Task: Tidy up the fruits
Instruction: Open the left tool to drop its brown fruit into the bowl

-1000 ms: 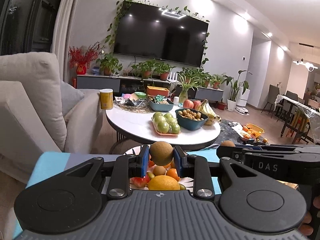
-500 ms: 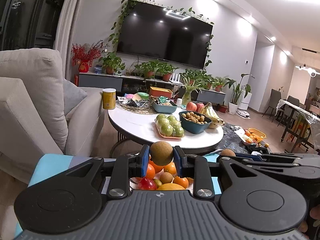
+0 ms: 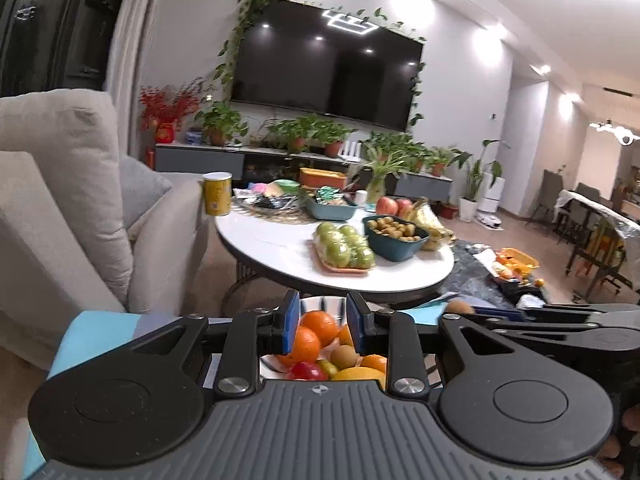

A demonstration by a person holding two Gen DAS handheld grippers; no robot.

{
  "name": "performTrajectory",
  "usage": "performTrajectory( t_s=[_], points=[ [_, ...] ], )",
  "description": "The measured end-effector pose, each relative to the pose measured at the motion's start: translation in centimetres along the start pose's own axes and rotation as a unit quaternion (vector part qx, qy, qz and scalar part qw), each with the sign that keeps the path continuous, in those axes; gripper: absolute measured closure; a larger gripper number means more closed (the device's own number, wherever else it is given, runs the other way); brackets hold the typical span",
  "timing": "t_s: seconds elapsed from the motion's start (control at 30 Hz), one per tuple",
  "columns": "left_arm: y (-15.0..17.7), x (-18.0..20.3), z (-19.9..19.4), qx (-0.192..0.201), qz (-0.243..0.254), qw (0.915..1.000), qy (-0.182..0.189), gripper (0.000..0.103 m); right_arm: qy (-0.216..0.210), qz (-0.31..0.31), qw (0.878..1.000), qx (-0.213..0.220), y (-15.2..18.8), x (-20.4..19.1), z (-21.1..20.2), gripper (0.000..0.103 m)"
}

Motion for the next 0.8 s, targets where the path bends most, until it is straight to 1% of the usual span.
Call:
performTrajectory(
  t_s=[0.23, 0.33, 0.8],
  points=[
    [0.6, -1.8, 0.1, -0.008, -0.019, 0.9997, -0.011, 0.079, -0.001, 0.003, 1.0, -0.011, 1.1, 0.0, 0.5, 0.043],
    [0.9, -1.8, 0.1, -0.011, -0.014, 0.9998, -0.012, 0.079, -0.002, 0.006, 1.0, -0.015, 1.3, 0.0, 0.7, 0.043],
    [1.9, -2.2, 0.9, -0.021, -0.023, 0.9994, -0.013, 0.079, -0.004, 0.002, 1.0, -0.026, 1.9, 0.0, 1.7, 0.042]
  ],
)
Point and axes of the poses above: each gripper's, at about its wrist camera, not at the fingertips, and z roughly the way its jaws point, x to its right, y to its underside, the point moved 10 cm from there along z, roughly the way its jaws point, and after that the axes turned 12 degrees about x, right-handed, at the moved point
